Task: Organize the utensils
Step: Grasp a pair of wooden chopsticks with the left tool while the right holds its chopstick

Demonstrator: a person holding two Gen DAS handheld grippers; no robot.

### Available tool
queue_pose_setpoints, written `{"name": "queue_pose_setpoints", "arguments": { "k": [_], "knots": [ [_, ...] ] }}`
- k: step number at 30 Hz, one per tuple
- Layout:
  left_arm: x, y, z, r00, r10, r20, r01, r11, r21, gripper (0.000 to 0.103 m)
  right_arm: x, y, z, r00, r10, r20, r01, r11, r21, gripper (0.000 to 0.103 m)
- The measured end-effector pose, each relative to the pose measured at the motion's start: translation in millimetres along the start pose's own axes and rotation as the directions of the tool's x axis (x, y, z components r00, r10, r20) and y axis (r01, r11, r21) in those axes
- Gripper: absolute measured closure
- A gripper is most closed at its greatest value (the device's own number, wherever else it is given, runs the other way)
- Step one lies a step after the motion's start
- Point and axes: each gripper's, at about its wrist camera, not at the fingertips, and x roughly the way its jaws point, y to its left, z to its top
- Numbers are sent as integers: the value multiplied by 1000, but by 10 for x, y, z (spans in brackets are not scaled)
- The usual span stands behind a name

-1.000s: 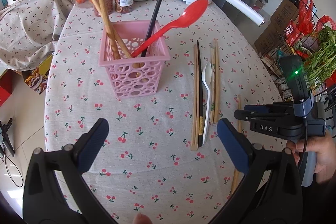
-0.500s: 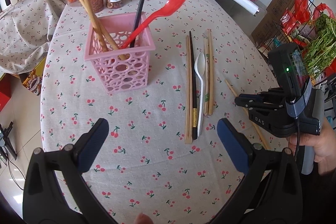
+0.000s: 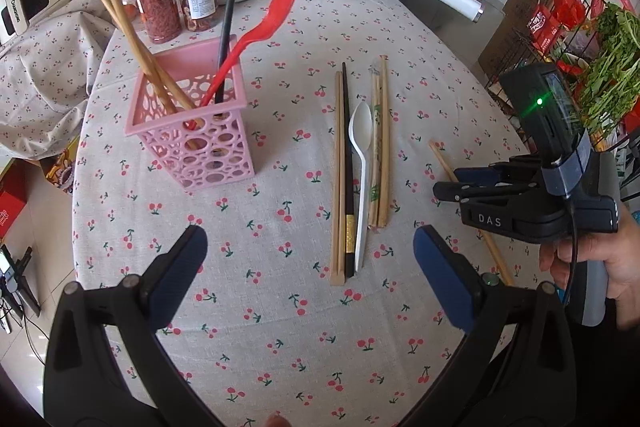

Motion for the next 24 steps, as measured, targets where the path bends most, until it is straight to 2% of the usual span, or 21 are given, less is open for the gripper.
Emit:
{"name": "queue_pose_setpoints", "arguments": {
  "k": [2, 4, 5, 8, 11, 13, 16, 20, 24],
  "knots": [
    [-5, -26, 18, 1000, 1, 7, -1, 1000, 1, 1, -4, 40, 1, 1000, -15, 10, 16, 1000, -20, 76],
    [-1, -36, 32, 1000, 4, 9, -4, 1000, -4, 1, -13, 39, 7, 1000, -10, 23, 10, 1000, -29, 93],
    [10, -49, 40, 1000, 5, 5, -5, 1000, -3, 1, -4, 56, 24, 1000, -1, 25, 2, 1000, -29, 97],
    [44, -92, 93, 1000, 14, -1, -14, 1000, -4, 7, 37, -53, 78, 999, 23, 37, -23, 1000, 2, 97],
    [66, -172, 164, 1000, 17, 0, -17, 1000, 5, 22, -56, -247, 166, 995, 60, 75, -65, 996, 55, 97],
    [108, -254, 233, 1000, 20, -3, -20, 999, 27, 39, -147, -390, 257, 991, 85, 107, -95, 991, 90, 97],
    [232, -377, 376, 1000, 12, -27, -11, 999, 37, 59, -256, -534, 329, 982, 119, 145, -138, 981, 135, 97],
    [432, -451, 683, 998, -37, -51, 37, 999, 6, 72, -363, -630, 326, 972, 147, 185, -178, 969, 169, 97],
    [732, -477, 991, 997, -7, -72, 5, 1000, -29, 87, -368, -688, 329, 966, 164, 197, -201, 962, 185, 97]
  ]
}}
